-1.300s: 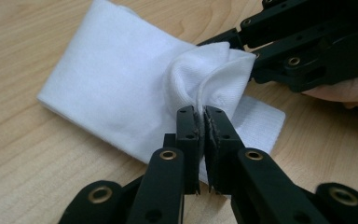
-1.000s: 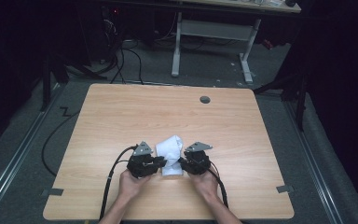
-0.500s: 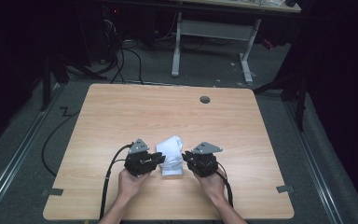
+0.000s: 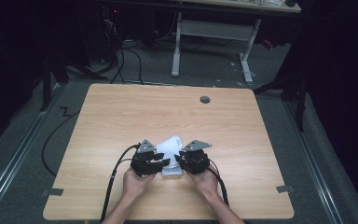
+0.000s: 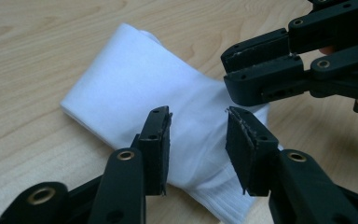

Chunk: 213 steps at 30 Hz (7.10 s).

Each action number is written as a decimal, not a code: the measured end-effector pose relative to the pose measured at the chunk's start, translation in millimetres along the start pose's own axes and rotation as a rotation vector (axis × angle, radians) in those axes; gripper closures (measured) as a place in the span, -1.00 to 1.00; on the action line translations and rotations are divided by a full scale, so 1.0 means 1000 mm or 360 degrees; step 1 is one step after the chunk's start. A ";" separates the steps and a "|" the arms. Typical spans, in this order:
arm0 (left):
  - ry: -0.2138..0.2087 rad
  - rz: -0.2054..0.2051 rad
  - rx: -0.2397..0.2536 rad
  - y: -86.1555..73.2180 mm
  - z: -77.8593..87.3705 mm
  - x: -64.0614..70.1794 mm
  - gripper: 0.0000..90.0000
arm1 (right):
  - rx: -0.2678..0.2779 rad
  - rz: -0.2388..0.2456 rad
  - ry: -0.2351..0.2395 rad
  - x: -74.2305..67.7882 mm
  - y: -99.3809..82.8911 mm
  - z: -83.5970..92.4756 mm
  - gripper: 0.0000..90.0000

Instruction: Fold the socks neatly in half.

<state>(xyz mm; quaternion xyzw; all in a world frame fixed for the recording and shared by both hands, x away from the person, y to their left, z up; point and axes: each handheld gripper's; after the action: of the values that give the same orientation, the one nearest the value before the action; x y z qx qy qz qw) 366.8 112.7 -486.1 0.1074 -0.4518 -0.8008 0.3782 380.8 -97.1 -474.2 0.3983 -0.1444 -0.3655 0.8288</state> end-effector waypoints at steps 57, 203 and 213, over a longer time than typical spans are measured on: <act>0.0294 0.0140 -0.0085 0.017 -0.013 -0.029 0.02 | -0.0024 0.0001 -0.0006 -0.002 -0.035 0.006 0.42; -0.0122 -0.0150 0.0097 -0.013 0.012 0.001 0.85 | 0.0025 0.0054 0.0031 -0.034 -0.026 -0.005 0.02; -0.0110 -0.0172 0.0084 -0.016 0.009 0.005 0.85 | 0.0030 0.0056 0.0025 -0.033 -0.038 0.007 0.15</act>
<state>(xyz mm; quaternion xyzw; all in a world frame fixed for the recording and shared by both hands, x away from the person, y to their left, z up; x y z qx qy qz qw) 350.3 119.6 -492.5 0.1140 -0.4792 -0.8111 0.3156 335.2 -92.8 -496.9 0.4065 -0.1482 -0.3464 0.8324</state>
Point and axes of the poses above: each handheld gripper's, and its own axes: z roughly backward along the jaws, y roughly out of its top, x roughly to its right, and after that the axes turned 3 degrees about -z, right-handed
